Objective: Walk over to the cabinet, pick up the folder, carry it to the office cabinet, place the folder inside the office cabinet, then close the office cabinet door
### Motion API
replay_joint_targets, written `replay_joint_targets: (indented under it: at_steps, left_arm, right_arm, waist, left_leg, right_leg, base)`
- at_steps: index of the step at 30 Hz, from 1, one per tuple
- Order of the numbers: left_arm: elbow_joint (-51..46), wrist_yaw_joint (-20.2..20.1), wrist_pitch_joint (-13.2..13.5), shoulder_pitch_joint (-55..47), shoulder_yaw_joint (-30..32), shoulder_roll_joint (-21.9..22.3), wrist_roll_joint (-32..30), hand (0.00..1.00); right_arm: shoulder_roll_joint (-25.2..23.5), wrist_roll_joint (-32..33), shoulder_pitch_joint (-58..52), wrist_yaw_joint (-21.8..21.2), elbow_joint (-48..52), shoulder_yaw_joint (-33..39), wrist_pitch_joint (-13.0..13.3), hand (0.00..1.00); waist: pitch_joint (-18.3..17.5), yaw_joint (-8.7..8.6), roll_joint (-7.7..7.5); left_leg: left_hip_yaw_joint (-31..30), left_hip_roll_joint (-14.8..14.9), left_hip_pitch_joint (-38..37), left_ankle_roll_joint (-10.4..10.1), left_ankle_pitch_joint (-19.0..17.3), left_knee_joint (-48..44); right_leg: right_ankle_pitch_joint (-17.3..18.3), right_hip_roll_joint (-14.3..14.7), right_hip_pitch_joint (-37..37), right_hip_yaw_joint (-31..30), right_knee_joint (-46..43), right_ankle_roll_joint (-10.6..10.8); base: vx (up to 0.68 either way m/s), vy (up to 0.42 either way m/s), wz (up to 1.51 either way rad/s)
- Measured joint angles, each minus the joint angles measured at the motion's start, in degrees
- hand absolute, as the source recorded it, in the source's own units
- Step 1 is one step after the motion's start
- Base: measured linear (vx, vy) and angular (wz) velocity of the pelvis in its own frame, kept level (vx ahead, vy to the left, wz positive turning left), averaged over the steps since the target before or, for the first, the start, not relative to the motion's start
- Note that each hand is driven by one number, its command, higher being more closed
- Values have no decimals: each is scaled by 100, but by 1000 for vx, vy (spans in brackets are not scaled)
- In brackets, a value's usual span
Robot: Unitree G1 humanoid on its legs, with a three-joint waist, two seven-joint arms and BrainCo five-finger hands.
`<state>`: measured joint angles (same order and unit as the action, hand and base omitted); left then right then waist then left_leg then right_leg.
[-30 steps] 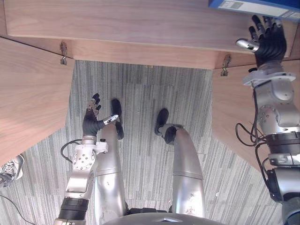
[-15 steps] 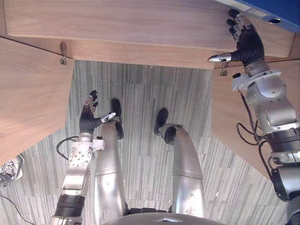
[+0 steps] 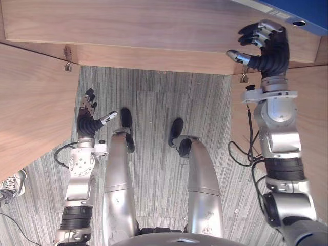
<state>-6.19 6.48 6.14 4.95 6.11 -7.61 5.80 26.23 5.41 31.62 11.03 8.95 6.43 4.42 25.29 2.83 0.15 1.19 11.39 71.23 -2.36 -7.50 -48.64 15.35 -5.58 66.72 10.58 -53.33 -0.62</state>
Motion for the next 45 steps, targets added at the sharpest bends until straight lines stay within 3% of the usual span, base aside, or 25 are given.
replay_joint_targets:
  at_steps: [5,8,19,28,37,45]
  left_arm:
    - [0,154,0,1,-66,245,-178,0]
    - [0,208,-5,0,-85,346,-268,0]
    - [-5,328,-5,-7,-172,396,-263,0]
    - [-18,327,14,-16,-174,432,-252,0]
    - [-9,315,75,-27,-191,420,-201,0]
    - [16,313,124,-82,-271,413,-144,0]
  right_arm:
    - [-698,-828,7,706,183,85,41,100]
    - [-966,-1047,16,888,183,58,29,100]
    - [-1271,-1027,545,1354,-385,387,-105,100]
    - [-1140,-908,1297,1455,-982,499,-114,100]
    - [-431,-623,2134,1443,-1727,424,-114,100]
    - [-132,-297,2798,1344,-2417,236,-107,100]
  waist:
    - [0,-30,0]
    - [0,-15,0]
    - [2,30,-1]
    - [10,51,-2]
    - [15,131,-2]
    - [18,167,-1]
  left_leg:
    - [38,5,-24,5,-7,-3]
    - [44,4,-14,1,-20,-17]
    - [39,8,327,-3,-21,-199]
    - [22,13,654,-5,-20,-379]
    - [-37,6,847,-24,-40,-493]
    - [-101,-8,895,-31,-89,-627]
  right_leg:
    - [-2,3,8,-45,-15,2]
    - [3,0,41,-75,-49,8]
    - [21,-17,417,-120,-288,4]
    - [47,-33,754,-137,-504,5]
    - [99,-69,927,-108,-630,27]
    - [213,-110,943,-68,-797,32]
  base:
    - [-3,5,-2]
    - [0,0,0]
    - [0,0,0]
    - [0,0,0]
    - [-1,6,1]
    - [9,15,3]
